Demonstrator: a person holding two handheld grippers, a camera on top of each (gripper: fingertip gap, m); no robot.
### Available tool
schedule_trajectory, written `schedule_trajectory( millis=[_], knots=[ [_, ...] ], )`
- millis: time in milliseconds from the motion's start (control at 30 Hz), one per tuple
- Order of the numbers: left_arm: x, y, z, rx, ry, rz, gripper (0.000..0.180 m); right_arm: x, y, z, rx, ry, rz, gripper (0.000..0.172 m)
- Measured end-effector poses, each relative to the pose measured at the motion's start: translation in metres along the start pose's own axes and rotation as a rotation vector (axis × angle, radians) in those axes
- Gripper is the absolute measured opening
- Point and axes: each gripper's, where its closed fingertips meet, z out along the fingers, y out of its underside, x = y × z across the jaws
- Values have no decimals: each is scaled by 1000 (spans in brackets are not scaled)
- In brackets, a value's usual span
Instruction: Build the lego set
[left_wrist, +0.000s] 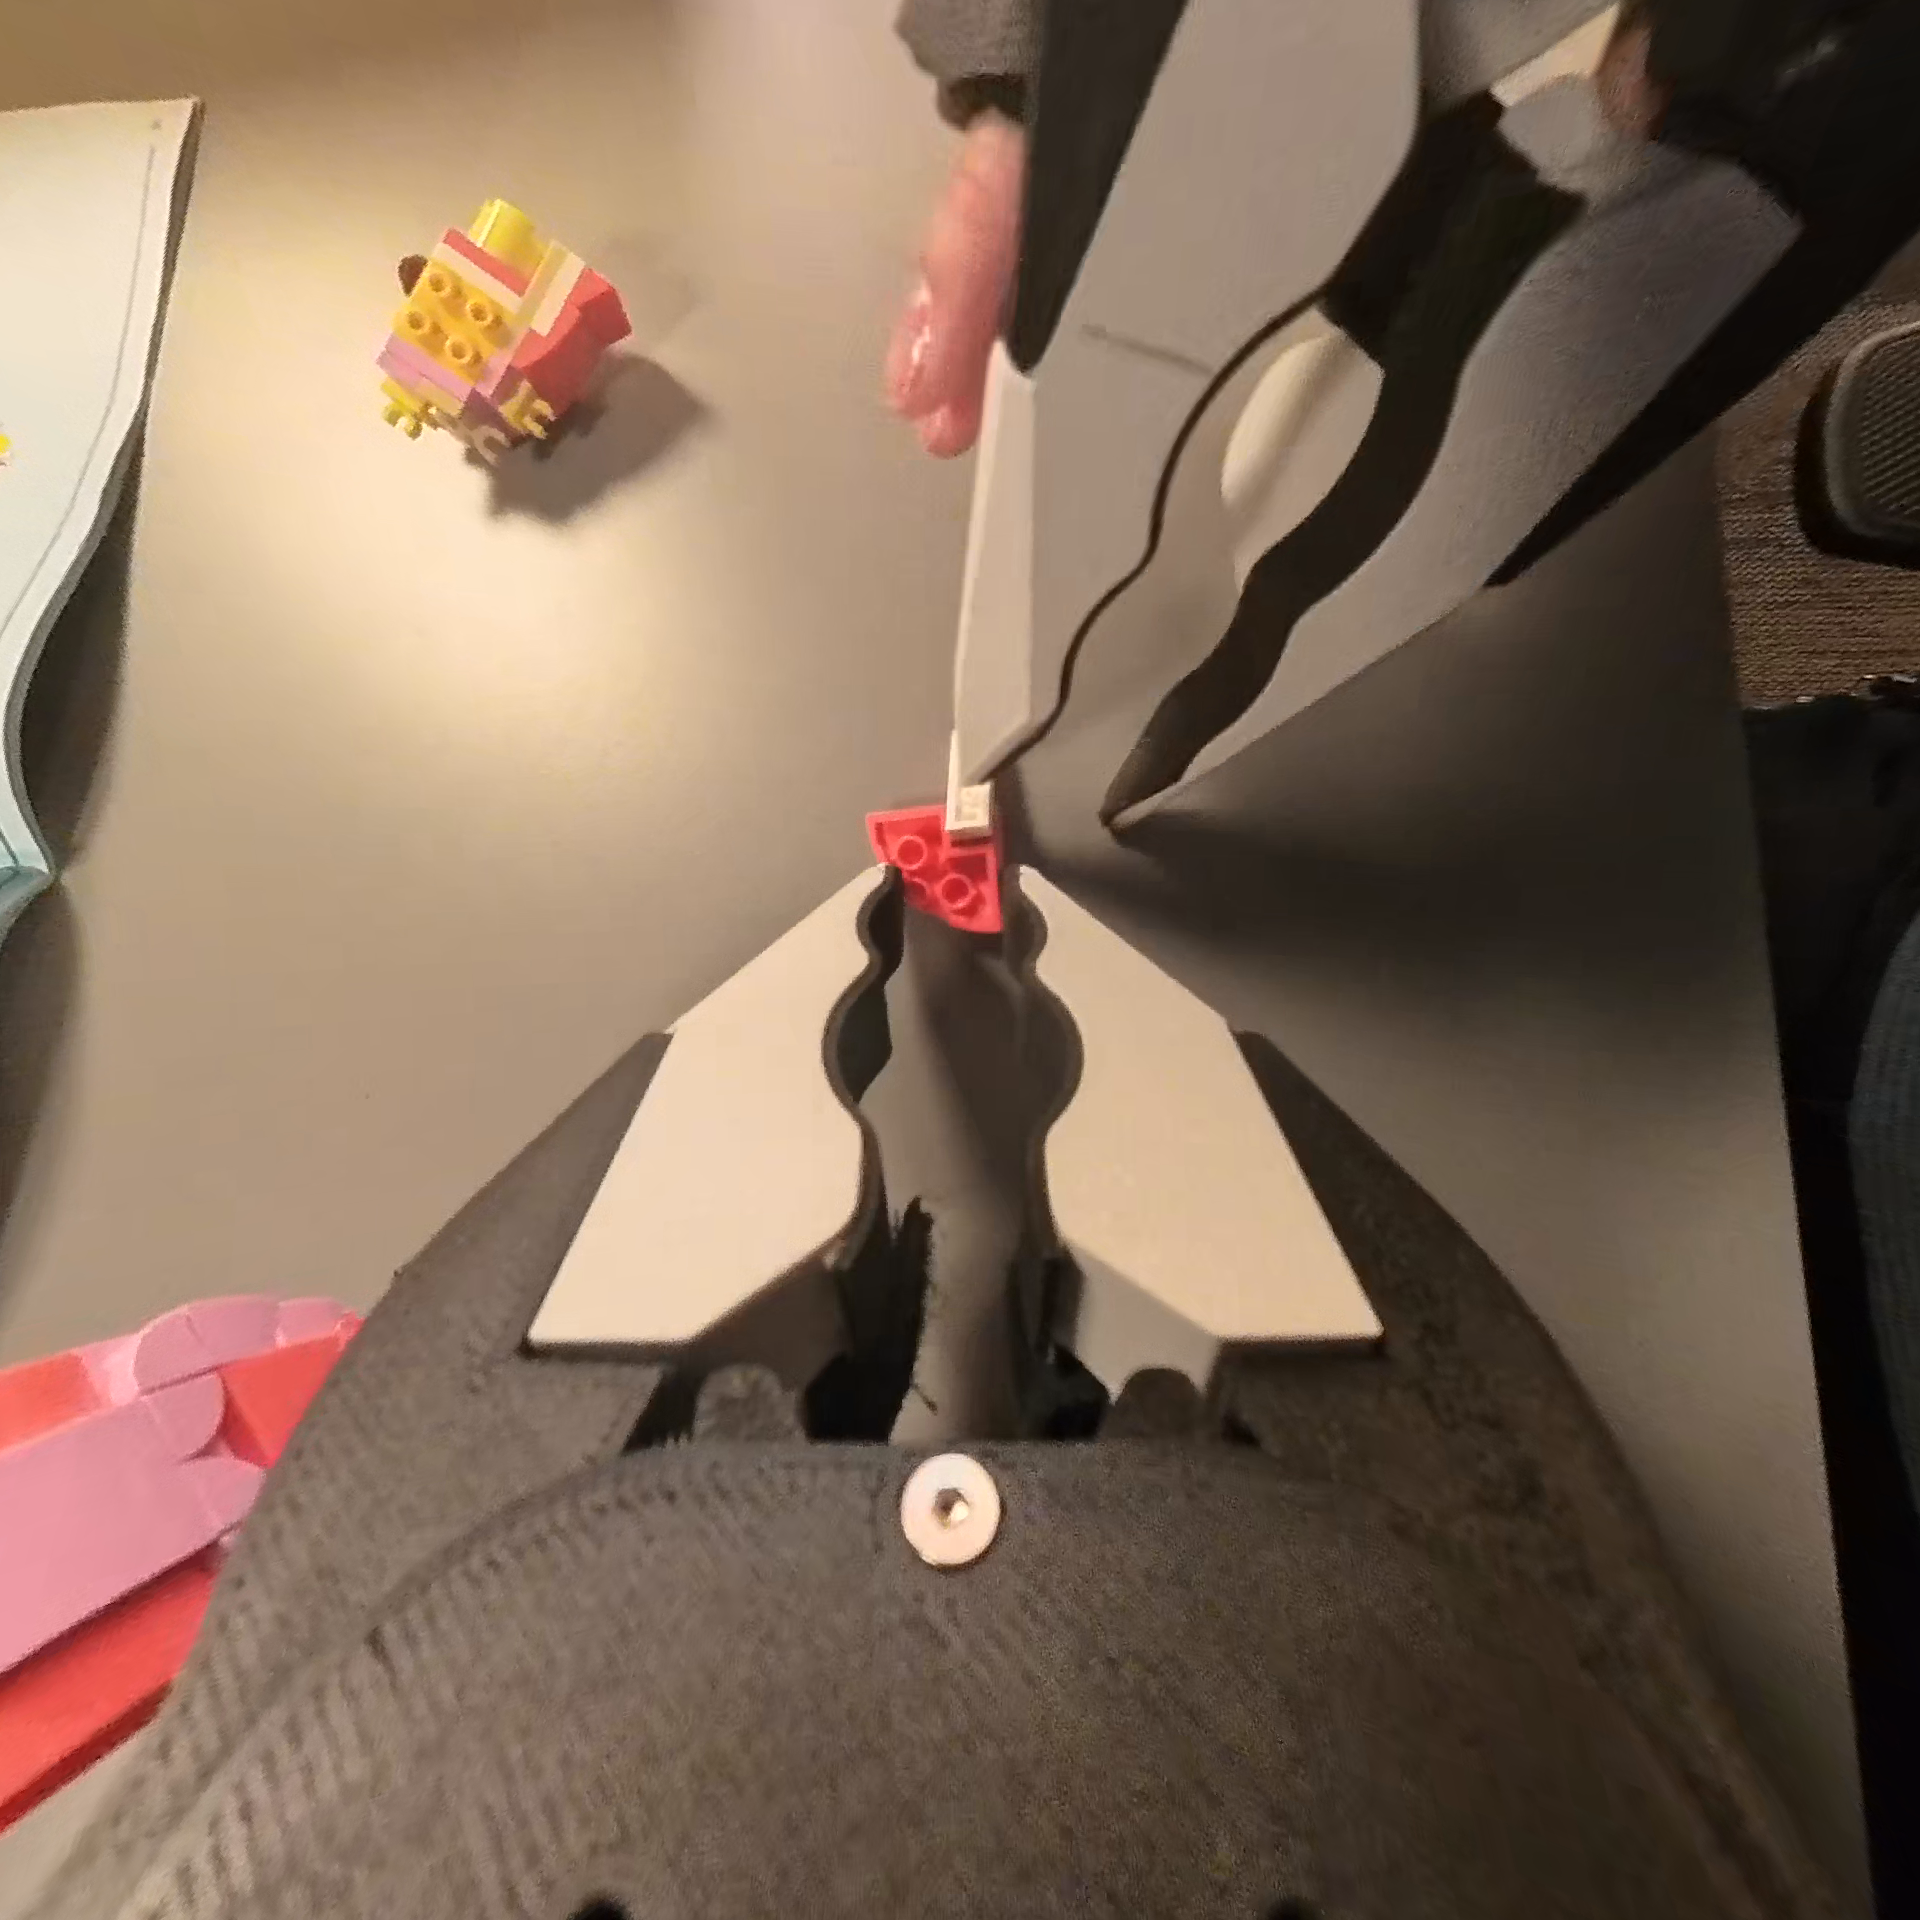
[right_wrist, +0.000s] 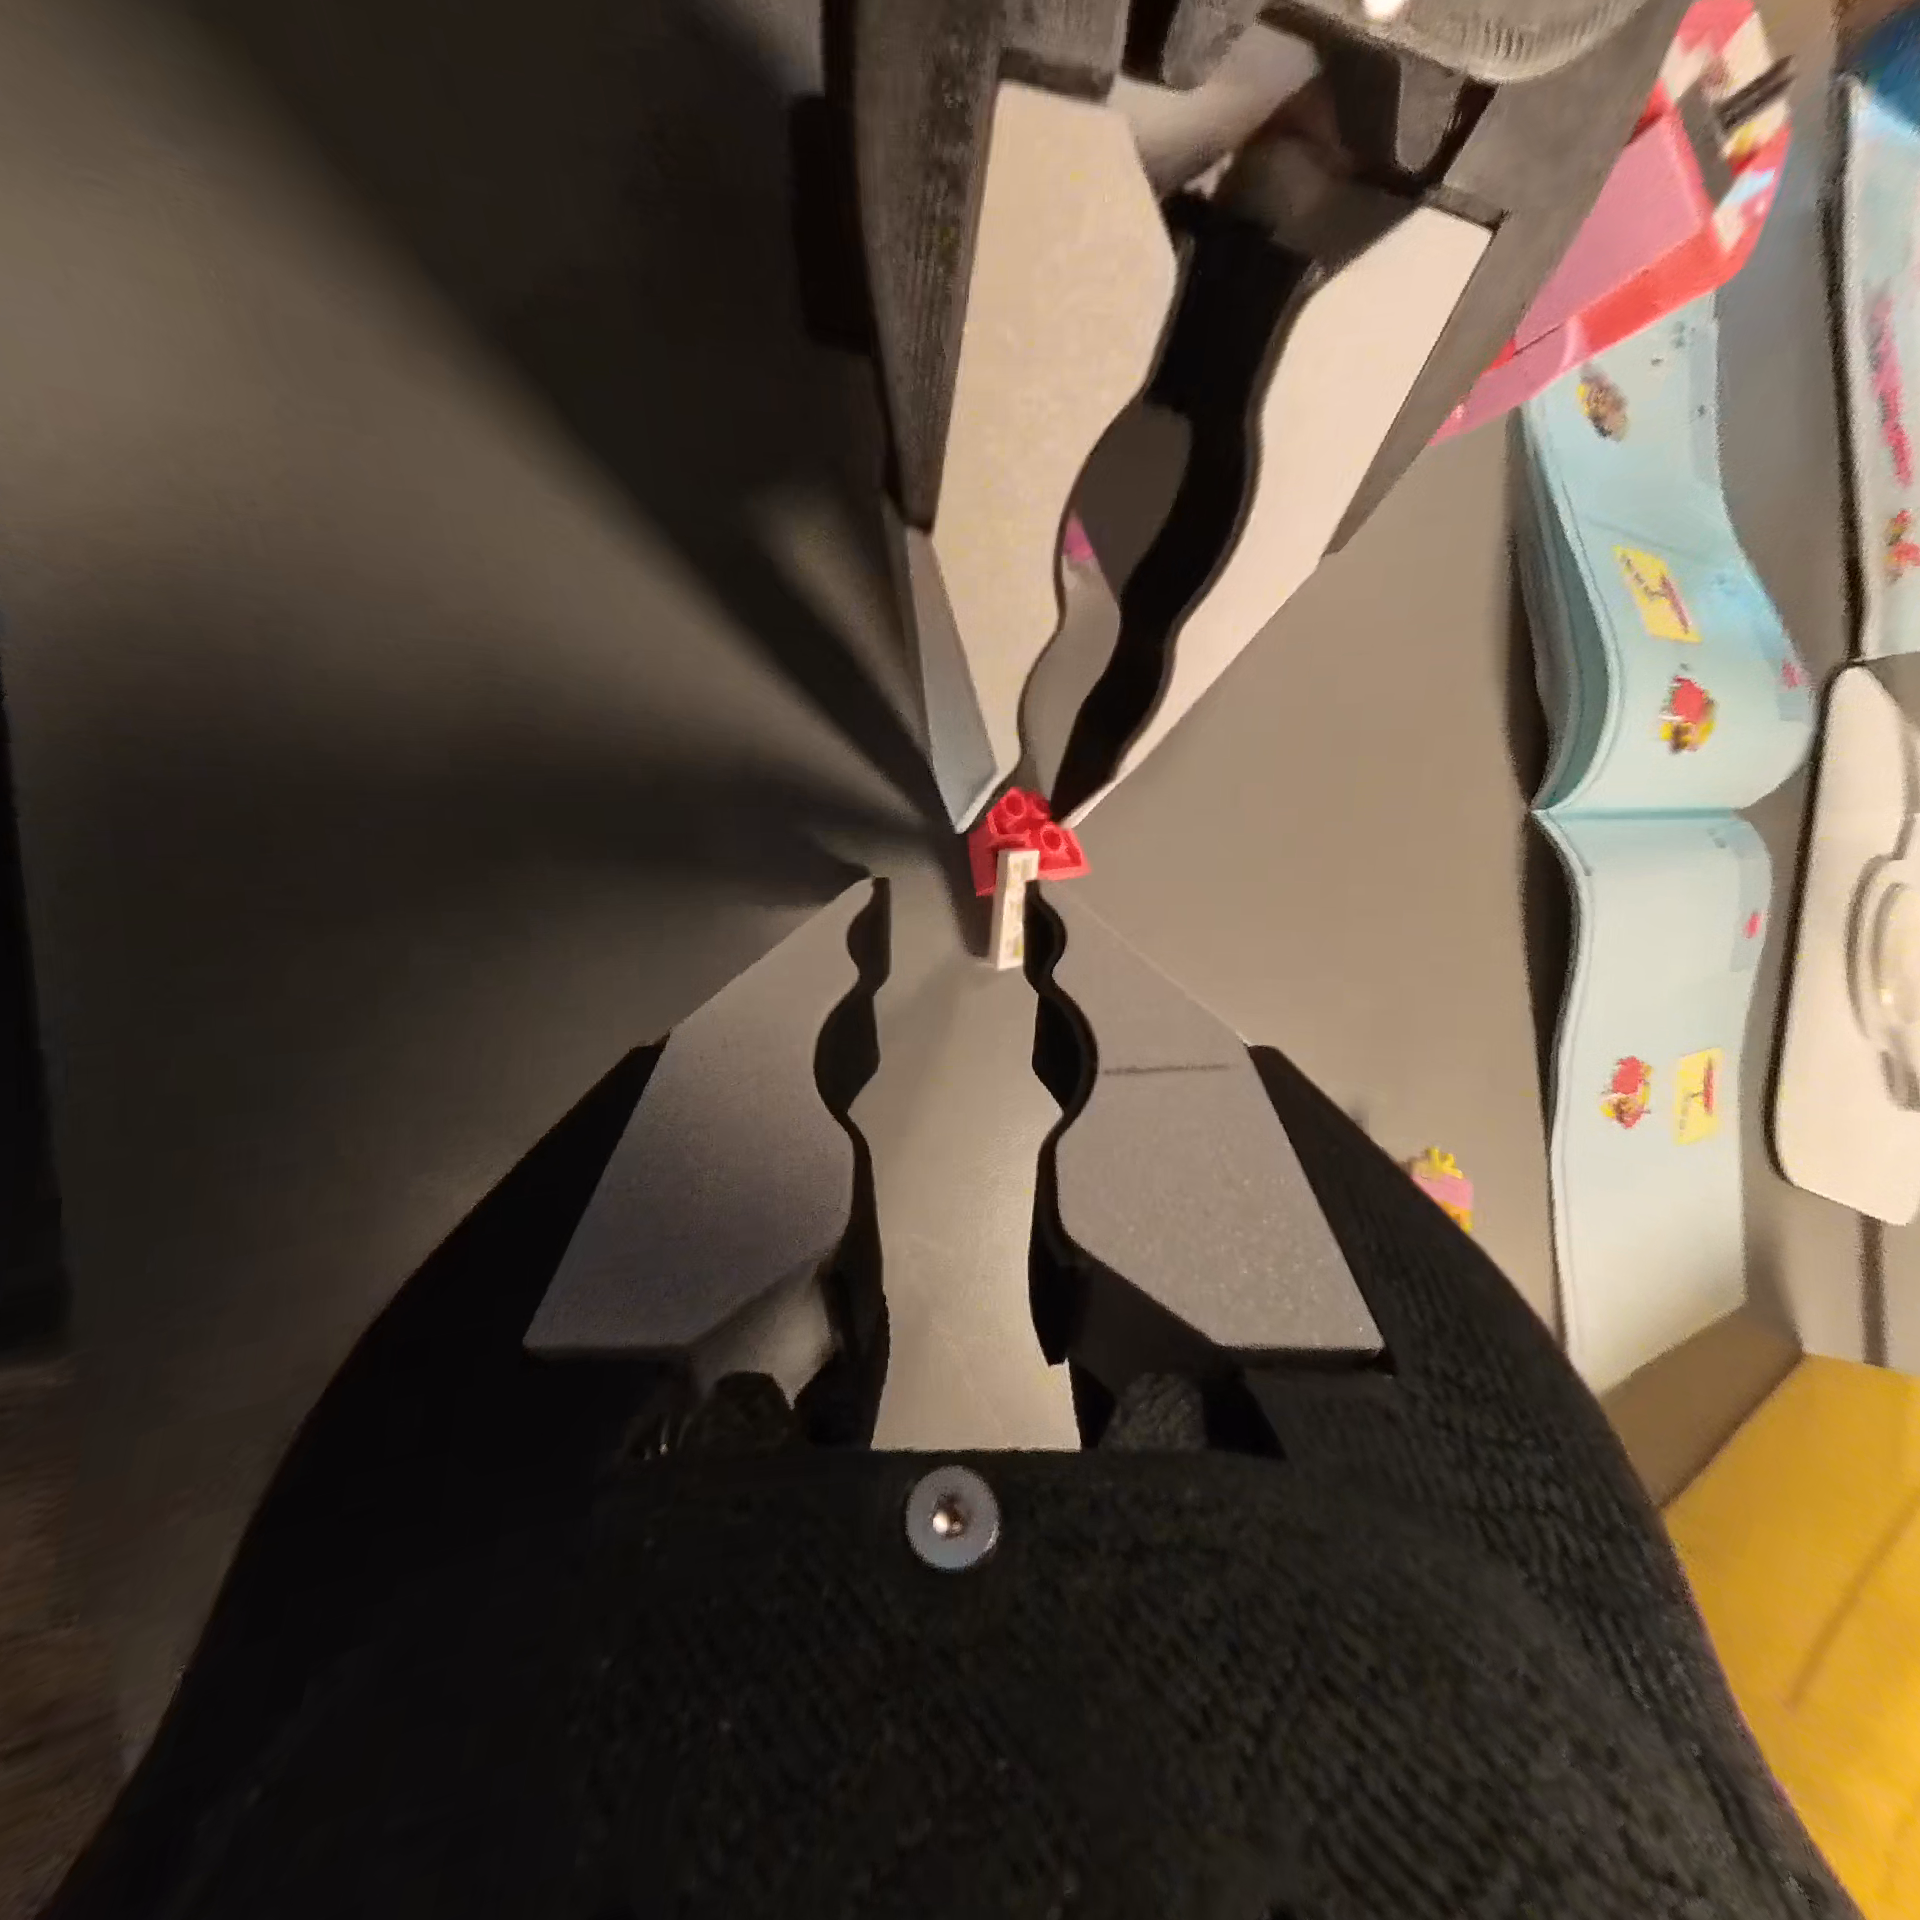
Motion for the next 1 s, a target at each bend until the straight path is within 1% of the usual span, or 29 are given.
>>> schedule_trajectory(
  millis=[133, 267, 400, 533, 733, 1000],
  knots=[
    [0, -1, 1, 2, 4, -9, 17, 3, 0, 1, 2, 43, -19, 22],
    [0, -1, 1, 3, 11, -25, 17, 2, 1, 3, -3, 4, 20, 16],
    [-1, -1, 1, 7, 15, -51, 17, 3, 1, 4, -6, -24, 51, 18],
    [-2, -2, 1, 16, 34, -107, 17, 5, 1, 5, -9, -13, 36, 16],
    [-6, -2, 1, 32, 57, -231, 17, 12, 2, 8, -34, 61, -68, 12],
    [-7, -3, -4, 57, 94, -320, 17, 17, 0, 12, -40, 181, -270, 8]
  ],
)
